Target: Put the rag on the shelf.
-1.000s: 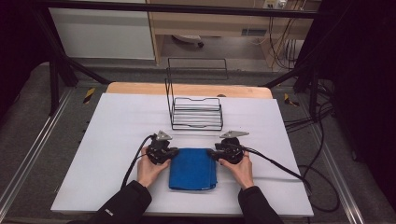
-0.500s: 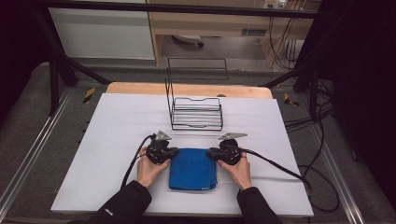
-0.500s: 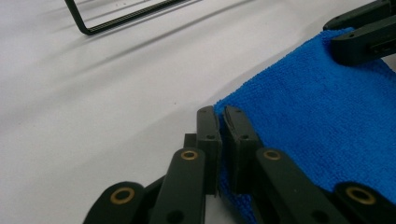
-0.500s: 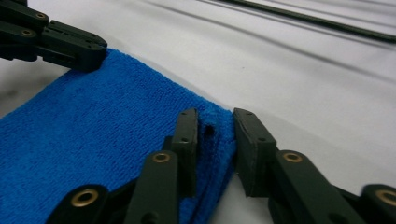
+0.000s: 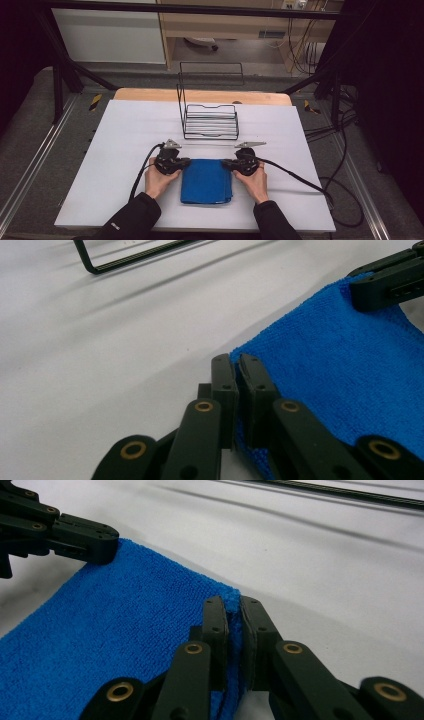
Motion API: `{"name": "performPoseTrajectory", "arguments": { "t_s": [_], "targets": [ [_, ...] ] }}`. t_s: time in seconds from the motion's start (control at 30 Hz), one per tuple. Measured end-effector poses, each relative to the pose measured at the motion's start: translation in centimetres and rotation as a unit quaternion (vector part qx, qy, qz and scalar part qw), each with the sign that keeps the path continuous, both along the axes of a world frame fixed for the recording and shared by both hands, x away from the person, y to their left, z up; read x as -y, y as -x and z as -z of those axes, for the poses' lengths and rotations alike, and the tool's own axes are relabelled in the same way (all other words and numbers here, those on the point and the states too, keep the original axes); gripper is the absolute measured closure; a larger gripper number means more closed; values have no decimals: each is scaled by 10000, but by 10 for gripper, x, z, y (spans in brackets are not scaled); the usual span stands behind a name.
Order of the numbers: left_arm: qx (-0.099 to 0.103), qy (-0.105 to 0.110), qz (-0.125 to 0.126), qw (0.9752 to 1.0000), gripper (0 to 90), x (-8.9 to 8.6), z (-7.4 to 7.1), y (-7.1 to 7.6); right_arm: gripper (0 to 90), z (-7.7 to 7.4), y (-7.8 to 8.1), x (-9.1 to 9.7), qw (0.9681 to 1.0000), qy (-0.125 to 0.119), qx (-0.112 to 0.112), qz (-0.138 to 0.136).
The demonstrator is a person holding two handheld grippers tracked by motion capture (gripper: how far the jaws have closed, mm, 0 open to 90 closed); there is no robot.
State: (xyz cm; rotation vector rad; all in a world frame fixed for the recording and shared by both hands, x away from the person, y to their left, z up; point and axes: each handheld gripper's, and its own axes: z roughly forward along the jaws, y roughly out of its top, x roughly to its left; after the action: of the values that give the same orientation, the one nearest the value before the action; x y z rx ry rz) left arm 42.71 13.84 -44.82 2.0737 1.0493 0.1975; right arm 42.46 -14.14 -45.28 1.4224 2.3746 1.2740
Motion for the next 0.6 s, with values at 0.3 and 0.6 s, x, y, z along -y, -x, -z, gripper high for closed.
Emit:
{"name": "performPoseTrajectory", "arguments": {
  "t_s": [0.3,0.6],
  "targets": [
    [116,207,24,9997,863,-7,-14,5,833,-11,4,3,9996,-265,110,-2],
    [294,341,89,9989,863,-12,-30,13,832,-22,9,7,9981,-486,364,-81]
  ]
}}
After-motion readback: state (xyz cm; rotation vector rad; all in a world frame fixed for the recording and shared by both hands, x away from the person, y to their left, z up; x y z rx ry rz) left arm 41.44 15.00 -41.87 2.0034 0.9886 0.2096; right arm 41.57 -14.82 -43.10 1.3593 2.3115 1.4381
